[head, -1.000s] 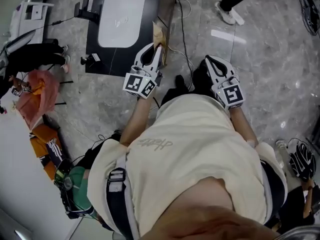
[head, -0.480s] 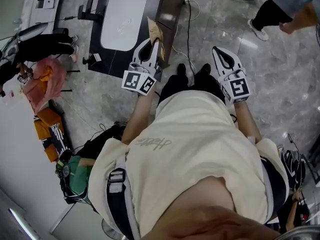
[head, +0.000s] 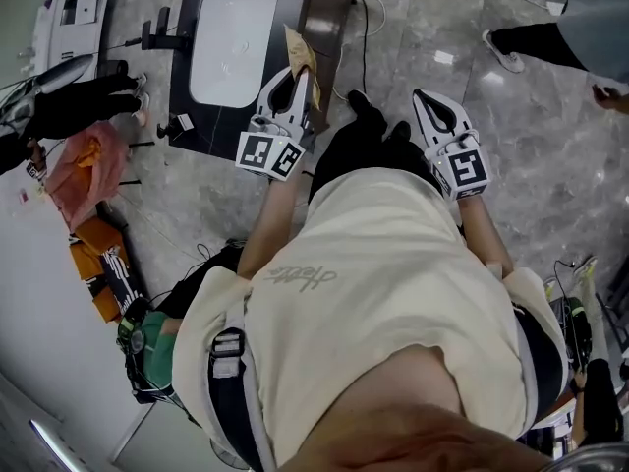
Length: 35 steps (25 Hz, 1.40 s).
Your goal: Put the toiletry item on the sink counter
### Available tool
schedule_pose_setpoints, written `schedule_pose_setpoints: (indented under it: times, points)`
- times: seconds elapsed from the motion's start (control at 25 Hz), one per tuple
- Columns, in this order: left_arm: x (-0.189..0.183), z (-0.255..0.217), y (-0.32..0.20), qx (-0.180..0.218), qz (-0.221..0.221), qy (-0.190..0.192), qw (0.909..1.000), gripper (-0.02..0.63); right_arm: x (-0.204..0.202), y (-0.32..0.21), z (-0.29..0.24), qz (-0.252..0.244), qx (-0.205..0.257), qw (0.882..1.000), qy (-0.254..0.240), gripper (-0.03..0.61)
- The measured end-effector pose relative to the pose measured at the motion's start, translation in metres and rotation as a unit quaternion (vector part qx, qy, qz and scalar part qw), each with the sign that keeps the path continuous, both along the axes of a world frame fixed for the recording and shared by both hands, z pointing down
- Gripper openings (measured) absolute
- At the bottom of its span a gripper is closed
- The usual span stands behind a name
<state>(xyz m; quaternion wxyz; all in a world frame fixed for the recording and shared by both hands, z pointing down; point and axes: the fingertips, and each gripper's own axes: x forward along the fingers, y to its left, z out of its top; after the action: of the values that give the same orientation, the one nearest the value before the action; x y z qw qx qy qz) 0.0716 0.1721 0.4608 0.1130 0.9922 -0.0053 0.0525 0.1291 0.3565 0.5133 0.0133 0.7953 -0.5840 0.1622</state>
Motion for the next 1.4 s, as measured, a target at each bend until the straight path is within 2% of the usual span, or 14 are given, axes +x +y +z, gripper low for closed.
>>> schedule_pose_setpoints:
  times: [0.16,0.36,0.72,0.88,1.0,1.16,1.4]
  points:
    - [0.015,-0.007,-0.02,-0.004,-0.005,0.016,0.9998,0.037,0.018,-0.021,-0.011,-0.008,-0.007,1.0,0.014,-0.006]
    - [0.02,-0.017,-0.071,-0.013,-0.041,0.036,0.9984,0.037,0.032,-0.078,-0.029,-0.048,-0.014,0.998,0.032,-0.006]
    - [-0.028,-0.014,-0.171,-0.006,-0.117,0.036,0.9925,0.037,0.017,-0.217,-0.053,-0.152,0.001,0.987,0.056,-0.005]
    - [-0.063,-0.009,-0.212,-0.009,-0.163,0.04,0.9858,0.037,-0.009,-0.278,-0.057,-0.211,0.011,0.975,0.064,-0.006]
    - [-0.093,-0.002,-0.243,-0.013,-0.192,0.047,0.9801,0.037,-0.028,-0.323,-0.059,-0.233,0.02,0.971,0.055,-0.006]
    - [-0.132,0.008,-0.263,-0.04,-0.239,0.051,0.9687,0.037,-0.06,-0.354,-0.059,-0.28,0.009,0.959,0.052,-0.006]
    - [-0.144,0.027,-0.284,-0.053,-0.297,0.032,0.953,0.037,-0.059,-0.392,-0.056,-0.337,0.005,0.94,0.05,-0.006]
